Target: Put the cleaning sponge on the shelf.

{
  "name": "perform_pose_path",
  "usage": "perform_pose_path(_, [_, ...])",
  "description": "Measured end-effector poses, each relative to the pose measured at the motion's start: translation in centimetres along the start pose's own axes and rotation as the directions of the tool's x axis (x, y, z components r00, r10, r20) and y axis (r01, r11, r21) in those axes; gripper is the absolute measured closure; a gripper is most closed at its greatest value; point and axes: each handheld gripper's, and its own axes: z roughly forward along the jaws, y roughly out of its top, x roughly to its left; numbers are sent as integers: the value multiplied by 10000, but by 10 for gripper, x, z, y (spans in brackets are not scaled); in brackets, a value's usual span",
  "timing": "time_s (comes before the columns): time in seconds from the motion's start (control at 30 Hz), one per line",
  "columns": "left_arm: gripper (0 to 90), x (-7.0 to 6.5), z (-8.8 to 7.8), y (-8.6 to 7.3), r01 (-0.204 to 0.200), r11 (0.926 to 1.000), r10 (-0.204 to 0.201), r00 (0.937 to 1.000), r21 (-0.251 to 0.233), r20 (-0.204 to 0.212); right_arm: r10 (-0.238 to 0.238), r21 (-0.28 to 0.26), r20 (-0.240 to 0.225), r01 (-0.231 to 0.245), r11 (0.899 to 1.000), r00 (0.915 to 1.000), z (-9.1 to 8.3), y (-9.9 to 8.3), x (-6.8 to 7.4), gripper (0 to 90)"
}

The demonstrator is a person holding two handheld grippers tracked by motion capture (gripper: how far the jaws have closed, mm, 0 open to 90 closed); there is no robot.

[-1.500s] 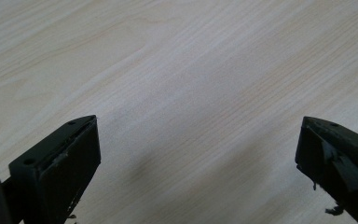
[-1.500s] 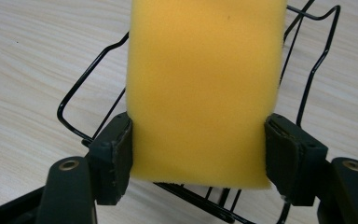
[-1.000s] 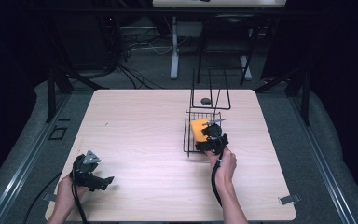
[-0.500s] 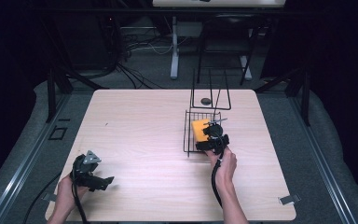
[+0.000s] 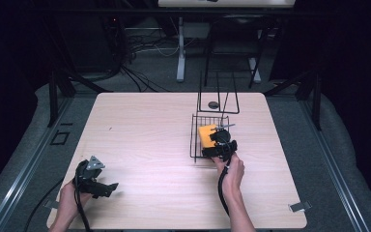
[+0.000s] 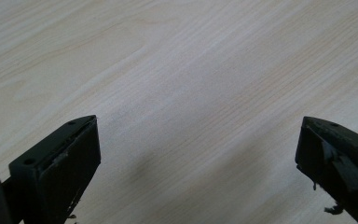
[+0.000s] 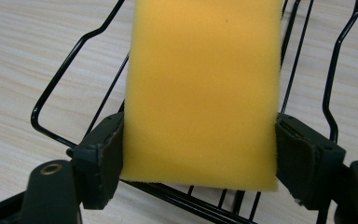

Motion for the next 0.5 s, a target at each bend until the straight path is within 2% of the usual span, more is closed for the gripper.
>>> perform_pose_path(0.17, [1, 0, 0, 0, 11, 10000, -11, 10000, -1, 0, 53, 112, 4, -53, 9999, 10000, 1, -1, -1, 162])
perform_pose_path(0.27, [1, 0, 0, 0, 8, 10000, -8, 10000, 12, 9, 104, -132, 45, -104, 9999, 9999, -2, -2, -1, 139])
perform_pose_path(0.5, [1, 0, 1, 0, 19, 10000, -19, 10000, 14, 13, -210, -520, 156, 218, 9984, 9997, -15, -4, -1, 100])
